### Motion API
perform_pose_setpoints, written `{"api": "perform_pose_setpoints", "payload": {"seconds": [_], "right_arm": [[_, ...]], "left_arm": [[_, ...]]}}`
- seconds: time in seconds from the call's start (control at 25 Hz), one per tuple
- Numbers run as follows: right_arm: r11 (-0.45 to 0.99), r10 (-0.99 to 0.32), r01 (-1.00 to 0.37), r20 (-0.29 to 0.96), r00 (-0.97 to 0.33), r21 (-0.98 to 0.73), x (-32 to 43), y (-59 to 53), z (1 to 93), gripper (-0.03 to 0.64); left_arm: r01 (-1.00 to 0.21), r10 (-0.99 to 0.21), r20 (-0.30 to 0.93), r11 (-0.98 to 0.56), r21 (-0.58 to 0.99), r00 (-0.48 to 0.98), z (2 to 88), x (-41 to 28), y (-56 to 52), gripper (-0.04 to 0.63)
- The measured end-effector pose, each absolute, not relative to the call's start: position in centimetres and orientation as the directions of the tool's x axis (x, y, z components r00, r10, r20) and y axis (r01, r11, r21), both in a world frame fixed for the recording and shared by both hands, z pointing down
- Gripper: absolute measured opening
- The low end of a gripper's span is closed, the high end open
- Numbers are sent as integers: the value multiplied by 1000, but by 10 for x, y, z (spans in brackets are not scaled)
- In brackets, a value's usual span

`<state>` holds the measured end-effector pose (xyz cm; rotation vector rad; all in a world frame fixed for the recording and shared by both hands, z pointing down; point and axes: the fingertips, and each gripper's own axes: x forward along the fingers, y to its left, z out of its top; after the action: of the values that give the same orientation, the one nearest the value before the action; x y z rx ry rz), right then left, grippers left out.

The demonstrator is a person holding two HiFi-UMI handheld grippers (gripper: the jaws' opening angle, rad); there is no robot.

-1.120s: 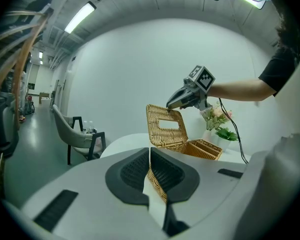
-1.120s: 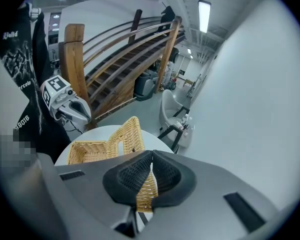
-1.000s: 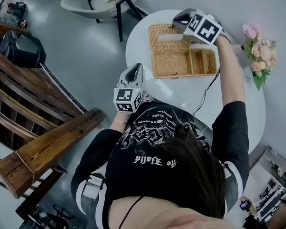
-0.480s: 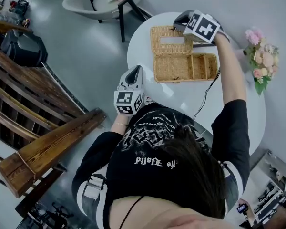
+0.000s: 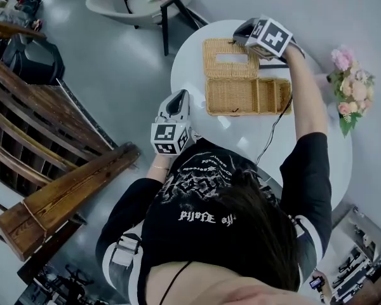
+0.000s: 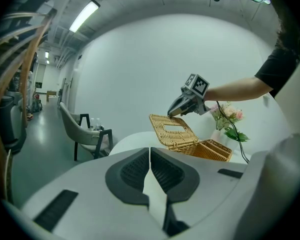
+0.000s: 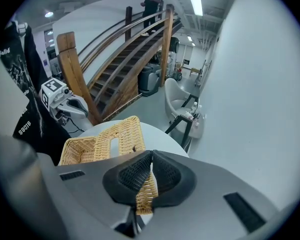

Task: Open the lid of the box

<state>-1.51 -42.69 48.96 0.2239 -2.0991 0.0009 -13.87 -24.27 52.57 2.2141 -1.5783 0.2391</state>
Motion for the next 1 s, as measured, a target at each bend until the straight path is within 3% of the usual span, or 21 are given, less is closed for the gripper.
{"api": "perform_pose_setpoints", "payload": {"seconds": [0.72, 1.0], "right_arm": [[981, -36, -183, 871, -491, -63, -15, -449, 539, 35], [955, 12, -251, 870, -492, -155, -15, -454, 557, 35]], "left_arm": [[-946, -872, 386, -224, 234, 302, 530, -154, -254, 28], [-948, -867, 399, -219, 232, 298, 535, -155, -256, 28]]}}
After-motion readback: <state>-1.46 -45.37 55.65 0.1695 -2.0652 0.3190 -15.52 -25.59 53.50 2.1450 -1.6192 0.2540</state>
